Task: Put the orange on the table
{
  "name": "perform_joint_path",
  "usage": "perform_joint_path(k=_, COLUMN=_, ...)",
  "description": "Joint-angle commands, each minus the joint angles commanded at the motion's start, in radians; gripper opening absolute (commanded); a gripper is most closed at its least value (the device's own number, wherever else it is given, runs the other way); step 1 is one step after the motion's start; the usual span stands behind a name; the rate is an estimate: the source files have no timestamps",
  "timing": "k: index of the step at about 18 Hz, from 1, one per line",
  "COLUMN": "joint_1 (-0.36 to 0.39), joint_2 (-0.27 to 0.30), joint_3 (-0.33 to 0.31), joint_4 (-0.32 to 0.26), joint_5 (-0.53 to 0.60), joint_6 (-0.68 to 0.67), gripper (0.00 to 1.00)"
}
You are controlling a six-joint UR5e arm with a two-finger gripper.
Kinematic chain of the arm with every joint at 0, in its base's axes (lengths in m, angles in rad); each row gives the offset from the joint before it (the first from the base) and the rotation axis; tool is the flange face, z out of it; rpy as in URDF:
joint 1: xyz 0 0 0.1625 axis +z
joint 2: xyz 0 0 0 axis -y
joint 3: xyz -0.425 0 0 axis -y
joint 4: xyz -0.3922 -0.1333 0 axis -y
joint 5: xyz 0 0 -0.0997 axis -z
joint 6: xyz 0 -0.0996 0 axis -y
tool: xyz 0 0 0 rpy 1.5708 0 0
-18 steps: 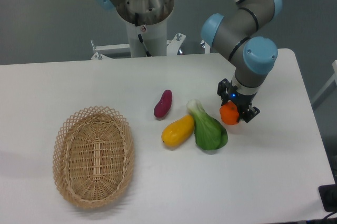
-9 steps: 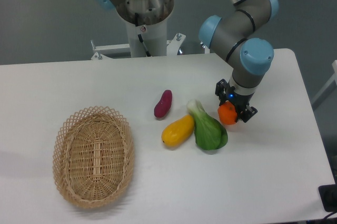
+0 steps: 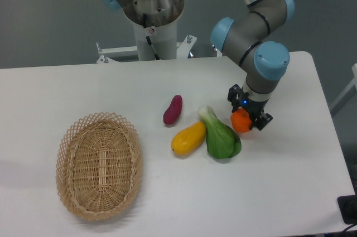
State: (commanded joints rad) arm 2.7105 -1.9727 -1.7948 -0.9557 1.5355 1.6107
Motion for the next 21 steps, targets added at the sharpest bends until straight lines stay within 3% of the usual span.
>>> perform_joint_path(k=2, joint_1=0.002, joint_2=0.0, joint_3=0.0, joint_4=0.002, joint_5=0.0, joint_6=0.0, gripper=0.8)
perform_joint_path(k=7, joint_1=0.0, joint_2=0.003, joint_3=0.011, joint_4=0.0, joint_5=-0.002, joint_6=0.0, gripper=0.93)
perform_joint_path(k=8, joint_1=0.002, joint_2=0.003, joint_3=0.015, joint_4=0.0, joint_5=-0.005, joint_6=0.002, gripper=1.0)
perform_joint_path(k=21, joint_1=0.009, joint_2=0.018, joint_3=0.071, joint_4=-0.011, joint_5=-0.023, joint_6=0.005, gripper=1.0)
